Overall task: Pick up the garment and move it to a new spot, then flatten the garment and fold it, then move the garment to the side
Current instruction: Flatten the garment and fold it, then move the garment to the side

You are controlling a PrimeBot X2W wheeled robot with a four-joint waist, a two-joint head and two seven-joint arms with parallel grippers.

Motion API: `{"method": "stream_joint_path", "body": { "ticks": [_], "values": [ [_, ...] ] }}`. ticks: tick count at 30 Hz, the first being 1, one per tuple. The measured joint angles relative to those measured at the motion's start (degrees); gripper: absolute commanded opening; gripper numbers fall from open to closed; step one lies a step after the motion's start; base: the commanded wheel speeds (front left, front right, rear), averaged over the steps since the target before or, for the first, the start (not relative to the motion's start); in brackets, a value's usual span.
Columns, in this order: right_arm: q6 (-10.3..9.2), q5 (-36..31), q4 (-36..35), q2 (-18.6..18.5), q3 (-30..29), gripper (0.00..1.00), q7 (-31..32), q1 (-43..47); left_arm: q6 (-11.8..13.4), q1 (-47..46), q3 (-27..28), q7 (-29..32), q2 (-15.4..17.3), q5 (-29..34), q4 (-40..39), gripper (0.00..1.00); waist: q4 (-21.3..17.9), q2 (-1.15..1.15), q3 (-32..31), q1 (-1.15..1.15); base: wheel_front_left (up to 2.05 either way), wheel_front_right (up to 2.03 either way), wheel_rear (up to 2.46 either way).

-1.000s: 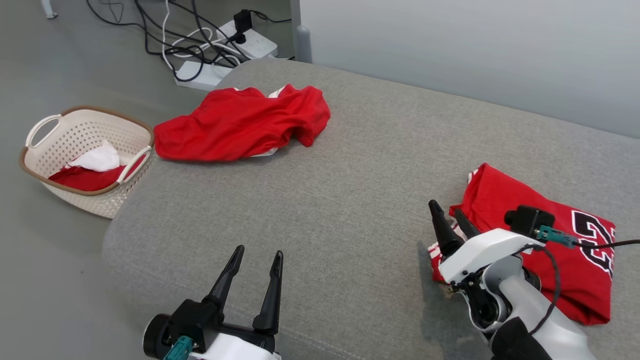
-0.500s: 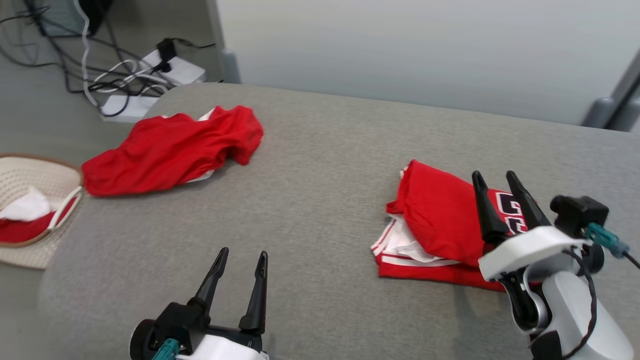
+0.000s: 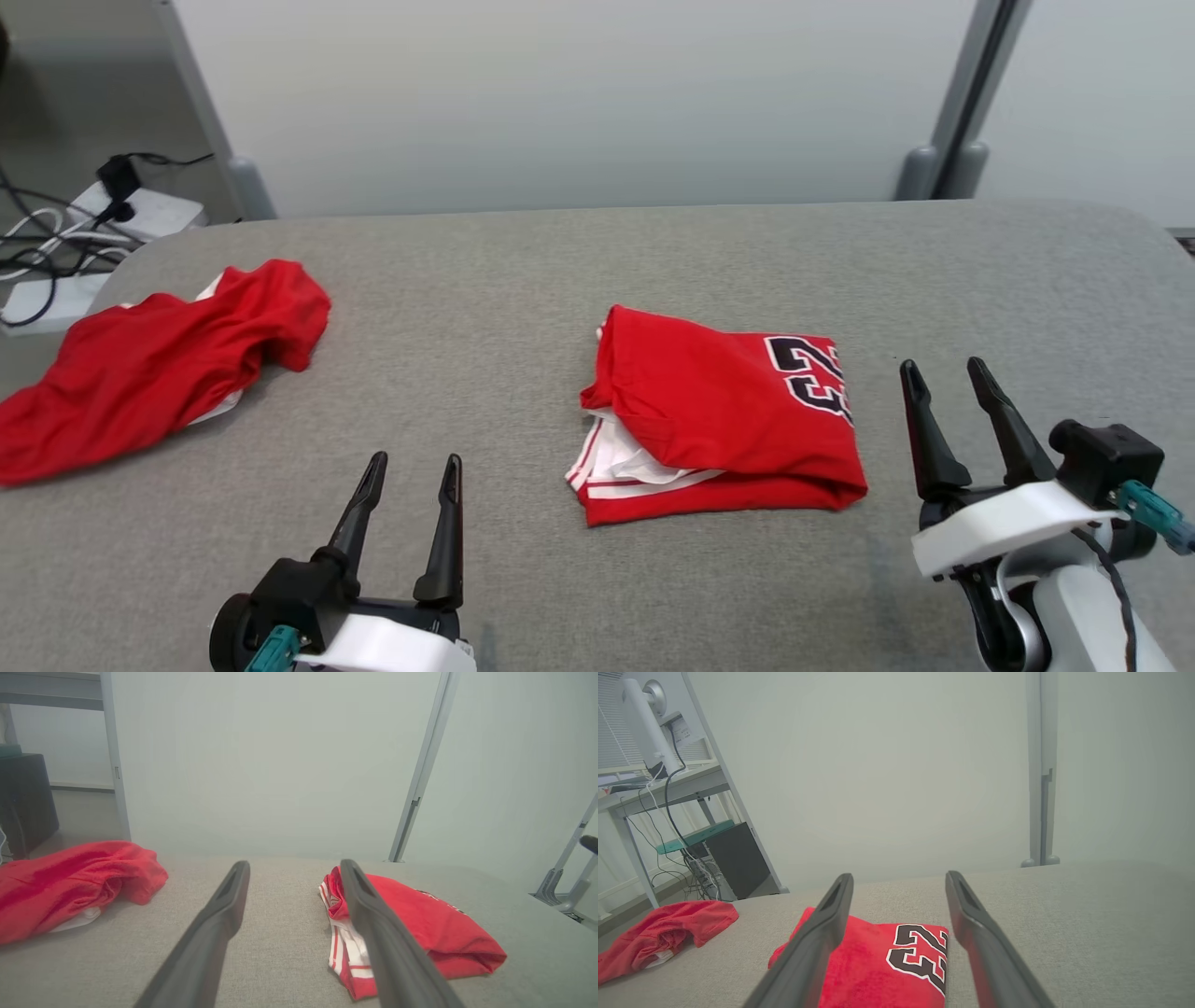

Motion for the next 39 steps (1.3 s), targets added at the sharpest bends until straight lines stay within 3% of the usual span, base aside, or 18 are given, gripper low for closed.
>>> {"method": "stream_joint_path", "body": {
  "ticks": [5, 14, 39],
  "values": [
    [0.0, -0.58, -2.66, -0.63, -2.12, 1.0, 0.0, 3.67, 0.0, 0.02, 0.23, 0.0, -0.04, 0.0, 0.1, 1.0, -2.19, 0.0, -0.73, 0.0, 0.0, 0.0, 0.0],
    [0.0, -1.45, -5.49, -0.69, -5.02, 1.0, 0.0, 12.72, 0.01, 1.81, 0.25, 0.0, -0.02, -0.01, 0.48, 1.0, -2.01, 0.0, -2.61, 0.0, 0.0, 0.0, 0.0],
    [0.0, -1.82, -5.23, 2.35, -7.15, 1.0, 0.0, 15.08, 1.51, 3.65, -0.29, 0.0, 0.03, 0.52, 2.18, 1.0, 1.19, 0.0, -3.11, 0.0, 0.0, 0.0, 0.0]
  ]
}}
